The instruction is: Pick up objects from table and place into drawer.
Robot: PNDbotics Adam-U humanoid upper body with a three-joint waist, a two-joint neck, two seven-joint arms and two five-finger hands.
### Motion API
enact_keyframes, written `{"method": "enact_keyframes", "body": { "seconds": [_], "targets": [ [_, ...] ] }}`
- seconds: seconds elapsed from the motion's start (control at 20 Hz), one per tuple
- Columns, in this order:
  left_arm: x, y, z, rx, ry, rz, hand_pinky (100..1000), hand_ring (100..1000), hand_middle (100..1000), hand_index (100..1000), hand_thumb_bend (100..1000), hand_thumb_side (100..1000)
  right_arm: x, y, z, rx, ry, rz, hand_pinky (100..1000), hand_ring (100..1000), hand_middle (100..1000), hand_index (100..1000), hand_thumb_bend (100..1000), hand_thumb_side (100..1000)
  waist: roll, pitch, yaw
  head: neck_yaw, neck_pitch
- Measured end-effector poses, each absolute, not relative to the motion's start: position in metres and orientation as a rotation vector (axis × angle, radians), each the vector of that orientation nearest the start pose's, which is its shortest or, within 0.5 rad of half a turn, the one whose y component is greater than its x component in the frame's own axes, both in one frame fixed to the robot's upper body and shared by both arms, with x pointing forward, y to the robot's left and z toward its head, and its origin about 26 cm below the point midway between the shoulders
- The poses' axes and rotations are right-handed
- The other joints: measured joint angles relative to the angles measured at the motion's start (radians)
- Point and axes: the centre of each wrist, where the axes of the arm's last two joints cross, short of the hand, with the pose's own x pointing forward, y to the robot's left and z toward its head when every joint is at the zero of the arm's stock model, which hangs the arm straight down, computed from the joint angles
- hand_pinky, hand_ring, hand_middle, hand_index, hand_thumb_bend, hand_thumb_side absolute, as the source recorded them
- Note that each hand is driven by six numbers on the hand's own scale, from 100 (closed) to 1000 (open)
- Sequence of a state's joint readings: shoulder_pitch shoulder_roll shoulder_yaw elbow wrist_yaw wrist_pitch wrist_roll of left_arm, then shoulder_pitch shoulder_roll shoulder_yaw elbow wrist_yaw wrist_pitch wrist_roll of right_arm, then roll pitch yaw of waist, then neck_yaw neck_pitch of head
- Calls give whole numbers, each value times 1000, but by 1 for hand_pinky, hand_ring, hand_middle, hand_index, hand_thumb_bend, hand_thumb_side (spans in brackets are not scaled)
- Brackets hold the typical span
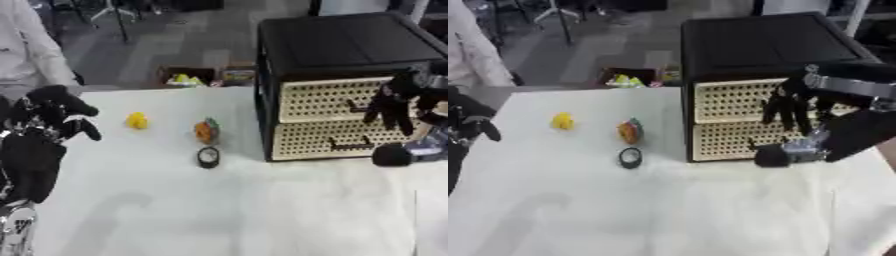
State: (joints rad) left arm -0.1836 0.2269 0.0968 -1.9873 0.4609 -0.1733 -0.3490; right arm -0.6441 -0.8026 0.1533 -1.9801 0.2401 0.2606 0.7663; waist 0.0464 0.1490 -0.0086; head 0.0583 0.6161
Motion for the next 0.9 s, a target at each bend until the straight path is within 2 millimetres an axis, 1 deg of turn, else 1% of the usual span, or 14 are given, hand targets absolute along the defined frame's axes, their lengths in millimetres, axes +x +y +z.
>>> {"method": "enact_keyframes", "body": {
  "seconds": [0.05, 0.1, 0.15, 0.2, 0.4, 0.5, 0.55, 0.6, 0.65, 0.75, 0.8, 0.85, 0.9],
  "targets": [
    [288, 281, 163, -475, -2333, -301, 494, 668, 610, 778, 100, 1000, 303, -262, 326, -491, -1654, 1557, 100, 344, 395, 619, 407, 1000, 1, -2, 0, 2, 6],
    [288, 282, 163, -475, -2331, -297, 495, 668, 610, 778, 100, 1000, 302, -264, 330, -503, -1694, 1522, 100, 343, 394, 618, 405, 1000, 1, -6, 0, 3, 9],
    [288, 282, 162, -475, -2330, -294, 495, 668, 611, 778, 100, 1000, 302, -267, 333, -514, -1731, 1484, 100, 343, 394, 607, 428, 824, 2, -10, 0, 5, 14],
    [288, 282, 161, -474, -2329, -290, 495, 668, 611, 778, 100, 1000, 301, -269, 335, -522, -1768, 1445, 100, 345, 398, 603, 434, 765, 3, -14, 1, 6, 17],
    [287, 283, 161, -479, -2329, -280, 496, 668, 611, 779, 100, 1000, 300, -280, 344, -534, -1922, 1294, 100, 371, 455, 584, 434, 765, 8, -23, 2, 9, 31],
    [287, 283, 160, -480, -2327, -276, 496, 669, 611, 779, 100, 1000, 298, -285, 348, -527, -2004, 1214, 100, 401, 476, 602, 437, 762, 9, -27, 2, 10, 37],
    [287, 284, 160, -482, -2325, -274, 496, 669, 611, 779, 100, 1000, 298, -287, 350, -524, -2044, 1174, 100, 426, 497, 643, 444, 751, 10, -28, 2, 11, 41],
    [287, 284, 160, -484, -2324, -271, 497, 669, 611, 779, 100, 1000, 298, -290, 351, -522, -2085, 1134, 100, 440, 507, 658, 449, 744, 11, -31, 2, 11, 43],
    [287, 284, 160, -485, -2322, -268, 497, 669, 612, 780, 100, 1000, 297, -292, 352, -525, -2124, 1093, 100, 464, 527, 685, 427, 729, 11, -33, 2, 12, 43],
    [286, 284, 159, -488, -2321, -265, 498, 670, 612, 781, 100, 1000, 296, -298, 355, -541, -2198, 1015, 102, 500, 569, 731, 342, 701, 11, -36, 4, 15, 47],
    [286, 284, 159, -490, -2321, -263, 498, 670, 613, 782, 100, 1000, 295, -301, 356, -550, -2231, 982, 126, 512, 582, 741, 315, 691, 11, -37, 5, 16, 49],
    [286, 284, 159, -494, -2322, -260, 498, 670, 613, 782, 100, 1000, 295, -304, 356, -559, -2261, 953, 187, 540, 611, 759, 242, 665, 11, -38, 8, 17, 51],
    [286, 284, 159, -497, -2324, -256, 498, 671, 613, 782, 100, 1000, 294, -306, 357, -565, -2291, 925, 212, 551, 620, 762, 209, 652, 11, -39, 10, 19, 51]
  ]
}}
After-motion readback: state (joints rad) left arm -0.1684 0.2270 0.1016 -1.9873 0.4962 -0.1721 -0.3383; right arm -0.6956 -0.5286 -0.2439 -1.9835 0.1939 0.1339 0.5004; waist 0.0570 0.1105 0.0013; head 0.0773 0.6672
